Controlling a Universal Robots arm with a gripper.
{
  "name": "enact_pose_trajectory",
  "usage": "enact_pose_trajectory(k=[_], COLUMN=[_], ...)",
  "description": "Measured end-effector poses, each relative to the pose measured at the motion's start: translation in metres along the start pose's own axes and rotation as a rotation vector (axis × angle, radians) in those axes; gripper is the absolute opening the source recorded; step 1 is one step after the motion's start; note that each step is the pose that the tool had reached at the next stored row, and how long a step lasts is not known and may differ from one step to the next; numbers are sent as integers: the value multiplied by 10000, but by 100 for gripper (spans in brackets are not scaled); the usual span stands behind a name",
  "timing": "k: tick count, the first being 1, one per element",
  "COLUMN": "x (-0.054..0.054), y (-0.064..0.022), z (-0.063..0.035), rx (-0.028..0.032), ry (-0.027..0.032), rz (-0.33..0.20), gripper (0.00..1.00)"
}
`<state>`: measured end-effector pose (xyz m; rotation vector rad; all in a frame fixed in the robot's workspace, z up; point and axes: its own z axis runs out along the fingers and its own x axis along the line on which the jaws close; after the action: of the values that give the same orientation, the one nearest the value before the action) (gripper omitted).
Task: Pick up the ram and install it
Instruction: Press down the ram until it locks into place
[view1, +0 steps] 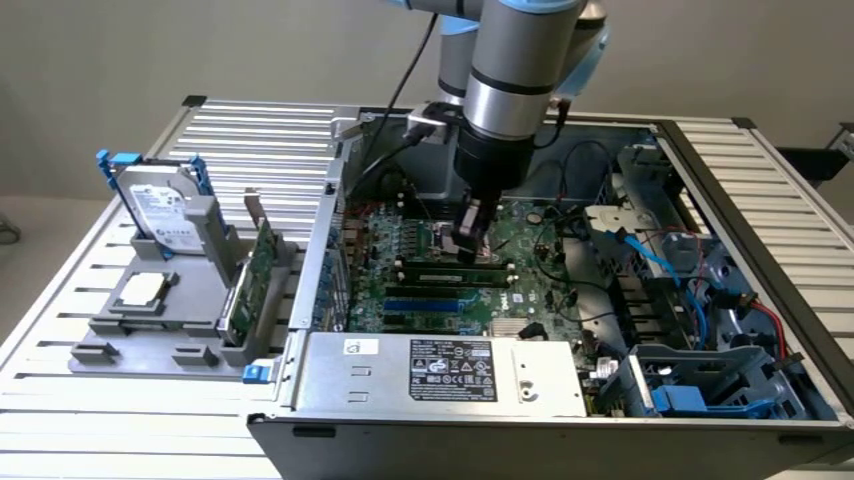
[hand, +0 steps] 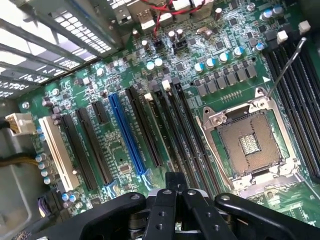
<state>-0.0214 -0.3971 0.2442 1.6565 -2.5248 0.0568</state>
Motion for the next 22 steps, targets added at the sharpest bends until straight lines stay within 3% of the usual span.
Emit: enact_pose_trajectory(k=[22], x=[-2], y=[0], z=[13], rx=[-336], ry=[-150], rz=[3338], gripper=[11])
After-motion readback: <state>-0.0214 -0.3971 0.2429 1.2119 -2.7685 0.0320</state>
